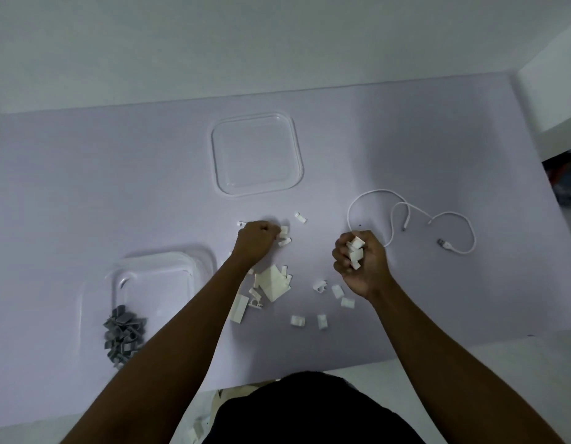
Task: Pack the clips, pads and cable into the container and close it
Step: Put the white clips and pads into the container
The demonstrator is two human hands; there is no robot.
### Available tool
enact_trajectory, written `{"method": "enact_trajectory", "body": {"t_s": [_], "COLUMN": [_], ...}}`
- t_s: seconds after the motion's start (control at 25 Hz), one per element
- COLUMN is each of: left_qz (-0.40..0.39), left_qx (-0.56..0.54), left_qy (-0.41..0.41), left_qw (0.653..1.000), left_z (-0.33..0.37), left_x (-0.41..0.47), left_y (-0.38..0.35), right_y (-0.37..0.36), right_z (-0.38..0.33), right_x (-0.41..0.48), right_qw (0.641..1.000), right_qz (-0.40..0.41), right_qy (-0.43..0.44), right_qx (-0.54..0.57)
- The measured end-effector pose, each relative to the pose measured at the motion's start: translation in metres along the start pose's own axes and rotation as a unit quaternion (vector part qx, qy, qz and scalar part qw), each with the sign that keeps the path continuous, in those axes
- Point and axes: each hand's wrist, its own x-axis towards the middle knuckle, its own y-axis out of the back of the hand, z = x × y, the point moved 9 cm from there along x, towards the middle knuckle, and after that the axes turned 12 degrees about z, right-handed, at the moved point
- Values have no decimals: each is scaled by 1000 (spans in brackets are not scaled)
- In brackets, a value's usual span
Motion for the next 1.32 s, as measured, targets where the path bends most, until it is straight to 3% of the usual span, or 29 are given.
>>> {"method": "enact_trajectory", "body": {"t_s": [0.16, 0.28, 0.36, 0.48, 0.6, 0.68, 0.84, 1.0, 1.16, 1.24, 1.32], "left_qz": [56, 25, 16, 9, -13, -28, -31, -12, 13, 29, 50], "left_qx": [232, 282, 300, 288, 185, 154, 102, -39, -191, -214, -182], "left_qy": [-149, -145, -157, -167, -133, -115, -97, -14, 50, 44, 13], "left_qw": [960, 948, 941, 943, 974, 981, 990, 999, 980, 975, 982], "left_z": [23, 24, 31, 43, 45, 41, 27, 11, -11, -20, -33], "left_x": [11, 17, 17, 11, 2, -12, -45, -71, -88, -94, -98], "left_y": [-12, -28, -36, -41, -42, -40, -25, 13, 67, 92, 112], "right_y": [22, 42, 62, 84, 73, 65, 54, 43, 8, -13, -28], "right_z": [-6, -7, -4, 8, 29, 44, 49, 47, 43, 45, 56], "right_x": [-2, -4, -9, -14, -12, -9, -8, -4, -6, -3, 0], "right_qw": [998, 991, 969, 895, 791, 750, 677, 676, 705, 716, 704], "right_qz": [53, 101, 152, 202, 149, 132, 171, 179, 165, 145, 130], "right_qy": [20, 47, 90, 181, 259, 272, 283, 288, 305, 311, 319], "right_qx": [-9, -71, -170, -354, -534, -588, -657, -655, -619, -608, -621]}}
